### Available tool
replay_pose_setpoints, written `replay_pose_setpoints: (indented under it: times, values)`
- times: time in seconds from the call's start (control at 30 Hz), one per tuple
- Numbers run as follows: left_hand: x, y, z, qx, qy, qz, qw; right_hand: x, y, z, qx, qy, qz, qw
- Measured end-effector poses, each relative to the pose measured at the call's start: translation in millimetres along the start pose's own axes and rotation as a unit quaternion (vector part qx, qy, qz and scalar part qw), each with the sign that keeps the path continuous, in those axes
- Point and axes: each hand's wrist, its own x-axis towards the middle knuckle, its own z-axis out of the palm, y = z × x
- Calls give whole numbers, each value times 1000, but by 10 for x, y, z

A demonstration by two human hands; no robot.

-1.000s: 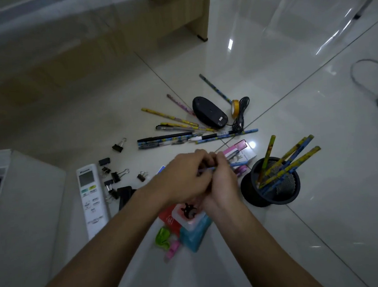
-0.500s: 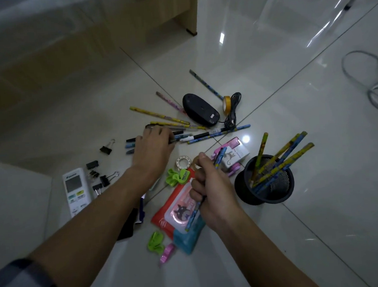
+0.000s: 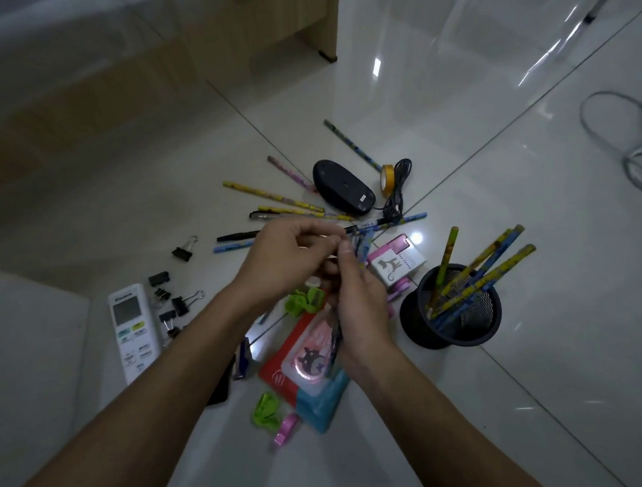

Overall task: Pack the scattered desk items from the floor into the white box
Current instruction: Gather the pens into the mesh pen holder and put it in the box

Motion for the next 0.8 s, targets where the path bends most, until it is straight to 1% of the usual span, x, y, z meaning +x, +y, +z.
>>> replay_pose_setpoints:
  times: [0.03, 0.07, 0.1, 0.13, 0.17, 0.2, 0.23, 0.3, 0.37, 0.43, 0.53, 0.6, 0.63, 0.67, 0.7, 0.73, 0.77, 0.8]
  values:
    - [52, 9, -5, -11, -1, -19, 1000, 6, -2, 3, -8, 21, 5, 1000]
    - [117, -5, -3, 8, 13, -16, 1000, 20, 0, -3, -11, 39, 12, 999]
    - [200, -45, 10, 64, 39, 11, 997, 9, -19, -9, -2, 48, 21, 999]
    - [303, -109, 30, 147, 61, 57, 986, 23, -10, -26, 11, 54, 26, 998]
    - [404, -168, 68, 239, 64, 106, 963, 20, -7, -39, 25, 56, 32, 998]
    - [491, -226, 118, 327, 44, 147, 932, 6, -10, -54, 32, 54, 37, 997]
    - [568, -286, 171, 397, 14, 171, 901, -19, -24, -58, 34, 51, 45, 997]
    - [688, -384, 258, 490, -21, 191, 850, -53, -27, -76, 42, 40, 55, 997]
    - [742, -412, 320, 547, -17, 197, 814, -71, -19, -111, 45, 19, 63, 997]
    - [726, -397, 366, 597, -11, 180, 782, -65, 0, -157, 41, 8, 61, 997]
    - [641, -360, 412, 688, -33, 153, 708, -24, 18, -231, 53, 14, 57, 997]
    - [563, -327, 408, 723, -47, 132, 677, 2, 34, -238, 66, 22, 60, 996]
    - [530, -306, 389, 732, -52, 120, 668, -3, 27, -228, 75, 22, 61, 995]
    - [500, -280, 354, 734, -58, 106, 669, 8, 40, -220, 82, 25, 59, 995]
    - [464, -254, 303, 728, -62, 91, 677, 9, 41, -198, 88, 33, 54, 994]
    - [421, -238, 231, 714, -60, 80, 693, 2, 36, -177, 89, 44, 46, 994]
    - [365, -222, 144, 693, -52, 72, 715, 9, 42, -164, 84, 56, 38, 994]
    - [285, -217, 57, 658, -44, 64, 749, 32, 65, -154, 79, 64, 31, 994]
